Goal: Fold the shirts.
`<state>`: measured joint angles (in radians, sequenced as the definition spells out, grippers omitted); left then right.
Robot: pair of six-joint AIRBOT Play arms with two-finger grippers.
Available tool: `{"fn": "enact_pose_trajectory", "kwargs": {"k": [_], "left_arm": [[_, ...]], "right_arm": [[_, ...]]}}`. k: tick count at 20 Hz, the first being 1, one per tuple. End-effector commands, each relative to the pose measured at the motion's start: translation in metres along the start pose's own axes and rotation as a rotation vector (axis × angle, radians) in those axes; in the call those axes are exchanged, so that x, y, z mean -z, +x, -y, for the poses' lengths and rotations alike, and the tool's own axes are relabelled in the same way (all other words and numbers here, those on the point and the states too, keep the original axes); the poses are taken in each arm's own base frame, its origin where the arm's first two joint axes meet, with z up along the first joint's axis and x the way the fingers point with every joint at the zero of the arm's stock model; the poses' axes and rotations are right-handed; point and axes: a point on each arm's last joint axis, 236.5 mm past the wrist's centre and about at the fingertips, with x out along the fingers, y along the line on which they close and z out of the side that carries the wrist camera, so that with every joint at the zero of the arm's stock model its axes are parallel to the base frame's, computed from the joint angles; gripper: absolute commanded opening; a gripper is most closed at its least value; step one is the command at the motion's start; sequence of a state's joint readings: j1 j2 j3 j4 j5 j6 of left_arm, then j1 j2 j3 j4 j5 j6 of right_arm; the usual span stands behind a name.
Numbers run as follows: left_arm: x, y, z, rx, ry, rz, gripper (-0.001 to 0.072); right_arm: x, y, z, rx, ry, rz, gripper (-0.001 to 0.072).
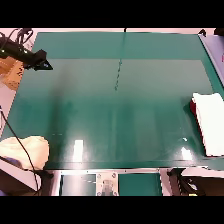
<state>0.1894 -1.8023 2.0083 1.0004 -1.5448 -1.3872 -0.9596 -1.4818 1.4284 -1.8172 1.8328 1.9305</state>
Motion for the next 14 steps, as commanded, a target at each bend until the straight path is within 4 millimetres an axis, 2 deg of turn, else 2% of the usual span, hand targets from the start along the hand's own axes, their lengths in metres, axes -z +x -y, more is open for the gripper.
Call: {"fn": "enact_pose_trajectory", "kwargs": {"k": [1, 2, 3, 5, 7, 9, 10, 12, 14], "left_arm": [[-0.009, -0.002, 0.021, 0.086, 0.000, 0.037, 0.0022], [-0.012, -0.006, 0.029, 0.113, 0.003, 0.051, 0.0021], [-0.015, -0.009, 0.034, 0.126, 0.001, 0.062, 0.0021], [-0.018, -0.019, 0.042, 0.133, -0.004, 0.092, 0.0020], [-0.017, -0.026, 0.050, 0.123, 0.013, 0.101, 0.0020], [-0.003, -0.024, 0.059, 0.110, 0.007, 0.057, 0.0020], [0.009, -0.022, 0.070, 0.117, 0.018, 0.026, 0.0020], [0.039, -0.012, 0.083, 0.090, 0.038, -0.035, 0.0020], [0.077, 0.001, 0.086, 0.022, 0.054, -0.090, 0.0020]], "right_arm": [[-0.008, -0.019, -0.016, -0.045, -0.024, 0.069, 0.0295], [-0.011, -0.031, -0.029, -0.089, -0.044, 0.101, 0.0054], [-0.011, -0.044, -0.045, -0.139, -0.083, 0.135, 0.0015], [-0.011, -0.068, -0.084, -0.237, -0.170, 0.216, 0.0015], [0.003, -0.079, -0.125, -0.297, -0.288, 0.264, 0.0014], [0.037, -0.075, -0.167, -0.336, -0.443, 0.259, 0.0013], [0.056, -0.069, -0.183, -0.341, -0.513, 0.256, 0.0013], [0.096, -0.053, -0.205, -0.346, -0.639, 0.281, 0.0013], [0.143, -0.029, -0.216, -0.375, -0.757, 0.305, 0.0013]]}}
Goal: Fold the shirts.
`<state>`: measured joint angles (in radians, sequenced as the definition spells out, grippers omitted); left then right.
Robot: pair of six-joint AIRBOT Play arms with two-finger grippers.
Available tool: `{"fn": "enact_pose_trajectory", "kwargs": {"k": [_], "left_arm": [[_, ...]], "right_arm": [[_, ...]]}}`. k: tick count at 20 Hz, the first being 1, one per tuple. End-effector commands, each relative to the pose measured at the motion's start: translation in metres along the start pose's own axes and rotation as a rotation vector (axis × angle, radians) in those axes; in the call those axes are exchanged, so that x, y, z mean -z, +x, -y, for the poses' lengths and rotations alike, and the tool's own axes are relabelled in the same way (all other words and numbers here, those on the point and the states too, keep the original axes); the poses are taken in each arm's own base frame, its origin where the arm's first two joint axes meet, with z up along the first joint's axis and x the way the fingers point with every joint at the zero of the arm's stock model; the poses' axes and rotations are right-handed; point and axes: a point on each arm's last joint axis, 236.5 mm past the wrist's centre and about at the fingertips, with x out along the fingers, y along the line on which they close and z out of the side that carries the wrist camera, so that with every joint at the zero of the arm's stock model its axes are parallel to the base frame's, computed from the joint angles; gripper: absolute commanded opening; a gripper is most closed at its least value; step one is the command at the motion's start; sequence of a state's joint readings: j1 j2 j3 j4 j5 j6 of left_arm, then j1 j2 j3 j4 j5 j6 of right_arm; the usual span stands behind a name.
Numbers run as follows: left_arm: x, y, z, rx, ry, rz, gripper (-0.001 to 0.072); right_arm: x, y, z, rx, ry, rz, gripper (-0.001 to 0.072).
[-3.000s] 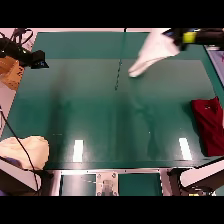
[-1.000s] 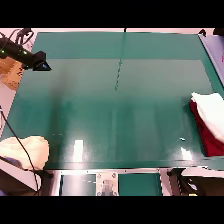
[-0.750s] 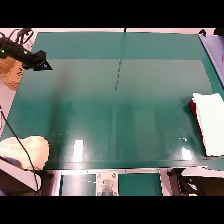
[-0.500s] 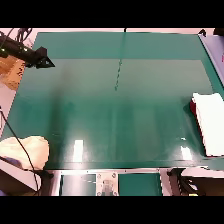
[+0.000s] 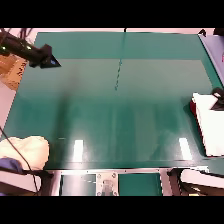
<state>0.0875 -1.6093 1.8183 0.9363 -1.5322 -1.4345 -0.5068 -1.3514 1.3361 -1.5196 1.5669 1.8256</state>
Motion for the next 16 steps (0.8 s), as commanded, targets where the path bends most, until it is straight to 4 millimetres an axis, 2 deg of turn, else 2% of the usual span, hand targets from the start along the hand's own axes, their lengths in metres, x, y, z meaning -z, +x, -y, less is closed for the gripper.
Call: {"fn": "enact_pose_trajectory", "kwargs": {"k": [1, 3, 4, 6, 8, 11, 16], "left_arm": [[0.061, 0.021, 0.009, -0.078, 0.016, -0.087, 0.0020], [0.109, 0.036, 0.020, -0.072, 0.005, -0.112, 0.0020], [0.132, 0.043, 0.023, -0.073, -0.015, -0.117, 0.0020], [0.170, 0.051, 0.025, -0.076, -0.046, -0.127, 0.0020], [0.192, 0.051, 0.020, -0.085, -0.077, -0.142, 0.0021], [0.202, 0.049, 0.016, -0.106, -0.070, -0.171, 0.0022], [0.203, 0.049, 0.016, -0.106, -0.069, -0.173, 0.0022]], "right_arm": [[0.059, 0.030, -0.063, -0.099, -0.228, 0.038, 0.0013], [0.104, 0.048, -0.078, -0.137, -0.311, 0.027, 0.0013], [0.120, 0.055, -0.081, -0.144, -0.346, 0.033, 0.0013], [0.139, 0.061, -0.088, -0.156, -0.411, 0.056, 0.0014], [0.148, 0.061, -0.097, -0.163, -0.460, 0.061, 0.0014], [0.165, 0.062, -0.098, -0.152, -0.499, 0.014, 0.0015], [0.165, 0.062, -0.099, -0.152, -0.500, 0.014, 0.0015]]}}
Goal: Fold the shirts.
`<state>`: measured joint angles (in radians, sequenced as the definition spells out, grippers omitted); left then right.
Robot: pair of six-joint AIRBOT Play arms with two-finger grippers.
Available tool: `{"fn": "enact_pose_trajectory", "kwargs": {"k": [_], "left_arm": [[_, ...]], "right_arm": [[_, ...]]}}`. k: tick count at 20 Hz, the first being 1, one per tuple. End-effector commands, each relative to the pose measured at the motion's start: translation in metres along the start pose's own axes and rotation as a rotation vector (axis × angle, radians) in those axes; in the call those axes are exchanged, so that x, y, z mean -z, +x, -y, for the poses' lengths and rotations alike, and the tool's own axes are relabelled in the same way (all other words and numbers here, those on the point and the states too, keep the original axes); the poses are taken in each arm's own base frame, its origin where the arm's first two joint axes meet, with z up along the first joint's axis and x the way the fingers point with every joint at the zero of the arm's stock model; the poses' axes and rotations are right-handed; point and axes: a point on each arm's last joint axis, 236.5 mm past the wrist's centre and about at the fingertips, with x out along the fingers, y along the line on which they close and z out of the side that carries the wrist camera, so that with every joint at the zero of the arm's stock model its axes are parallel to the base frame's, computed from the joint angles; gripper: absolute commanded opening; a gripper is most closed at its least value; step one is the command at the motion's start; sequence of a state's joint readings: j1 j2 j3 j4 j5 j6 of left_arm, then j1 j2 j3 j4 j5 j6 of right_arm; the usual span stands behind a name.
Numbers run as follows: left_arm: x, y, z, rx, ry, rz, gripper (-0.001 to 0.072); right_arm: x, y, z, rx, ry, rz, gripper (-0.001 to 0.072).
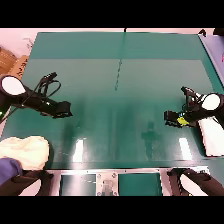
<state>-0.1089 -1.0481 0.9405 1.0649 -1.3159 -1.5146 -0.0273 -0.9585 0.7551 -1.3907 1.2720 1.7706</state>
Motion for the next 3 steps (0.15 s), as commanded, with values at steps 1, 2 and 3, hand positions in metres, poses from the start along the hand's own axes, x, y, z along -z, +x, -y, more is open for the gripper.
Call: {"fn": "enact_pose_trajectory", "kwargs": {"k": [1, 2, 3], "left_arm": [[0.0048, 0.0013, -0.0015, -0.005, -0.002, -0.007, 0.0022], [0.0054, 0.0013, -0.0015, -0.005, -0.002, -0.009, 0.0022], [0.0058, 0.0013, -0.0015, -0.005, -0.002, -0.011, 0.0022]], "right_arm": [[0.0029, 0.0009, -0.0029, -0.004, -0.009, -0.004, 0.0015], [0.0029, 0.0009, -0.0029, -0.004, -0.009, -0.004, 0.0015], [0.0028, 0.0009, -0.0028, -0.004, -0.009, -0.004, 0.0015]]}}
